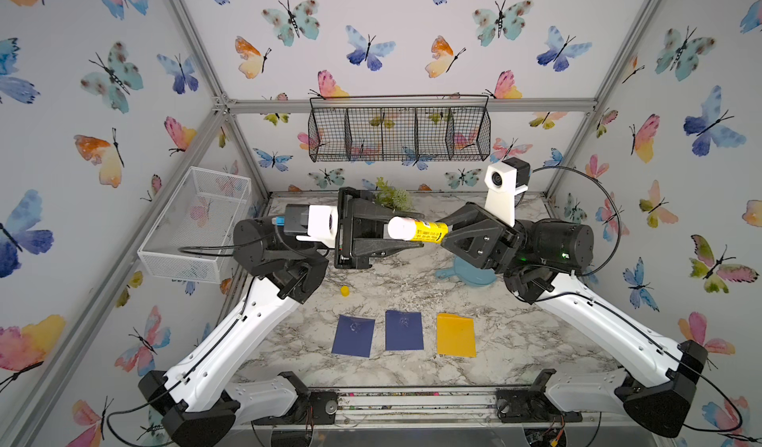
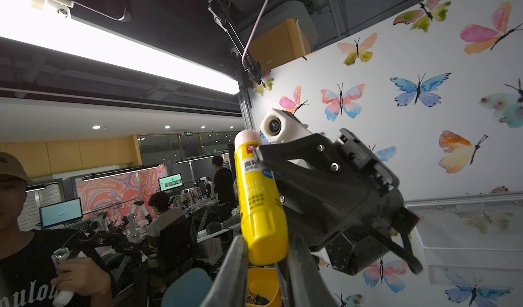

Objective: Seal the envelope with a glue stick
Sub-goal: Unscrew the glue stick.

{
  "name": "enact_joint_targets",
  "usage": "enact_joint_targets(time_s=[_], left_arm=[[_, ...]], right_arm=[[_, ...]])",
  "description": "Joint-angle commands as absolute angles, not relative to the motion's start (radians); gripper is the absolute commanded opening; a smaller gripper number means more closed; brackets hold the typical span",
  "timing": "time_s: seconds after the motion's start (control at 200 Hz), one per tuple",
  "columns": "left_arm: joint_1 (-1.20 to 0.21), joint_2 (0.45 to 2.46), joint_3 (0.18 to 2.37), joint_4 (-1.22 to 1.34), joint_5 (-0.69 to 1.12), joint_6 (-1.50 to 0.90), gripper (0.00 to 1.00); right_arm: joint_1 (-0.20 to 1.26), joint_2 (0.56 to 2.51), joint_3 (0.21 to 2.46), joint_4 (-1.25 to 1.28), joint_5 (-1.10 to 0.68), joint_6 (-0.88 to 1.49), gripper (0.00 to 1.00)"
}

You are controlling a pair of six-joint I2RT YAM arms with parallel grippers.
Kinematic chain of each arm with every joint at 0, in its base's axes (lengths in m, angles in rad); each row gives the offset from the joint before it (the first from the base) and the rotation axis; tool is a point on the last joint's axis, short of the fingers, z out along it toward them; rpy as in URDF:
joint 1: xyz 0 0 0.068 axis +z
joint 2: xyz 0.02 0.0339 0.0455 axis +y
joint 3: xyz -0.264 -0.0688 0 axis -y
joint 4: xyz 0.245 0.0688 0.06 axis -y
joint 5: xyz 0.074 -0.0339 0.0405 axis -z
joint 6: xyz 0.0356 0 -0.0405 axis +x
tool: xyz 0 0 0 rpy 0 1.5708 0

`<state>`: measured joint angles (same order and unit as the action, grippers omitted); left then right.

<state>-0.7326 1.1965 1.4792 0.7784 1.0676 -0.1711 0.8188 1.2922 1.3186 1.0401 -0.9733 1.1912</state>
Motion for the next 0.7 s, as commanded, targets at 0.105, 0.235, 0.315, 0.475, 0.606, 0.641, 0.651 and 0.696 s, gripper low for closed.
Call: enact_joint_targets(time_s=[0.105,0.235,0.315,0.475,0.606,0.641,0.651,0.696], left_arm=[[-0.753,1.101,1.389,0.682,1.032,-0.028,0.0],[-0.753,1.08,1.309,0.825,0.829,-0.18,0.0],[-0.753,1.071,1.27,0.868,0.701,-0.28,0.0],[-0.753,1.04,1.183,0.902,0.394,-0.506,0.0],[-0.753,1.018,1.15,0.828,0.225,-0.671,0.0],[-0.753,1.013,1.143,0.806,0.193,-0.71,0.0],[-0.753,1.011,1.14,0.802,0.186,-0.721,0.0],[-0.753,1.008,1.128,0.794,0.159,-0.765,0.0]], right_arm=[[0.805,1.308,1.312,0.999,-0.897,1.165,0.36],[0.805,1.277,1.323,0.893,-0.83,0.941,0.49],[0.805,1.25,1.345,0.775,-0.778,0.724,0.55],[0.806,1.206,1.327,0.717,-0.627,0.364,0.56],[0.806,1.208,1.329,0.723,-0.6,0.136,0.56],[0.805,1.215,1.336,0.723,-0.607,0.08,0.57],[0.805,1.218,1.337,0.724,-0.608,0.065,0.57],[0.805,1.227,1.34,0.725,-0.626,-0.015,0.56]])
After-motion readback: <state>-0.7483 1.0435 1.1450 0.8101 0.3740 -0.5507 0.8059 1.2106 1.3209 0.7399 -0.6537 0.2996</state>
